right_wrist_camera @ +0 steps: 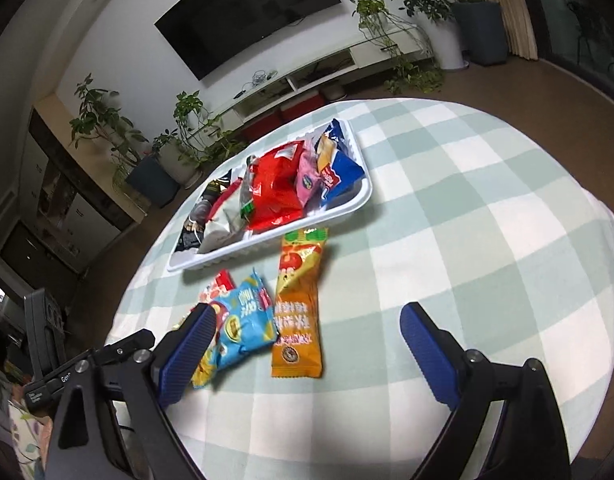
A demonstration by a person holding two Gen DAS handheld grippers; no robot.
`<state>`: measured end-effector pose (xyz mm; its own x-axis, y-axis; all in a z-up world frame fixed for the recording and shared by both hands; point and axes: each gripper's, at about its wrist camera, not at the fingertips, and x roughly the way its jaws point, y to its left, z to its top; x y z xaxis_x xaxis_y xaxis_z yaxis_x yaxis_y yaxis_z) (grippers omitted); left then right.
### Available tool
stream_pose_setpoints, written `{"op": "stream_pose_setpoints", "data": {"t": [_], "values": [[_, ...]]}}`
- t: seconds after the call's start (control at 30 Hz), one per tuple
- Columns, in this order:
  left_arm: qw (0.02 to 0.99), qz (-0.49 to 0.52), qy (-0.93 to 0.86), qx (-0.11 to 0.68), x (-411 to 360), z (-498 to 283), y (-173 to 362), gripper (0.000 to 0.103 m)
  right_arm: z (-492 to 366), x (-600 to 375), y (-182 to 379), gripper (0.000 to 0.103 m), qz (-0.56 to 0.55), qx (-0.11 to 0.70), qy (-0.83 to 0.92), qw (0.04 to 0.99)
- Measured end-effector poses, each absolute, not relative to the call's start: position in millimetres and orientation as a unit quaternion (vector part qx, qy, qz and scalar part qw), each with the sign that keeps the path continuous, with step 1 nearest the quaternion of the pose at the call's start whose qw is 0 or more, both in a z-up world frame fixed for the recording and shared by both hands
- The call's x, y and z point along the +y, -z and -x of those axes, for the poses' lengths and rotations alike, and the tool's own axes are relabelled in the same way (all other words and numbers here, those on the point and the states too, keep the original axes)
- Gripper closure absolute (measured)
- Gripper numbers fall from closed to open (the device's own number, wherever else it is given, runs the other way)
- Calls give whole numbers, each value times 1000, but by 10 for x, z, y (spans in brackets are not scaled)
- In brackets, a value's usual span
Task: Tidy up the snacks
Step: 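Move the left tool back to the pile and grasp the gold foil packet, then grasp the orange-and-yellow stick packet with the right tool while the left tool lifts the gold packet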
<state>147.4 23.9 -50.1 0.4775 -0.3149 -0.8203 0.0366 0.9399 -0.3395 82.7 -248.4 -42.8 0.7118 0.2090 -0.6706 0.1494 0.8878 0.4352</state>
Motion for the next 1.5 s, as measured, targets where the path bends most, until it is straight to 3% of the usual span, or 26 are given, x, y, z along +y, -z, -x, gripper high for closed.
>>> {"op": "stream_pose_setpoints", "data": {"t": [0.33,0.6,0.97,1.17,1.4,1.5], "values": [[854,69,61,513,-82,-1532,600,2,-762,-2457,503,8,-233,378,-20,896],[853,47,73,515,47,-1509,593,31,-743,-2462,506,8,-225,376,-19,899],[849,-27,75,522,-79,-1571,622,33,-730,-2407,460,8,-205,370,-21,906],[851,-58,84,515,-88,-1577,635,69,-752,-2350,468,9,-206,377,-44,902],[848,-78,107,513,-130,-1533,632,74,-769,-2274,473,12,-196,386,-53,900],[848,-58,120,512,-72,-1470,624,74,-800,-2257,491,21,-189,399,-48,896]]}}
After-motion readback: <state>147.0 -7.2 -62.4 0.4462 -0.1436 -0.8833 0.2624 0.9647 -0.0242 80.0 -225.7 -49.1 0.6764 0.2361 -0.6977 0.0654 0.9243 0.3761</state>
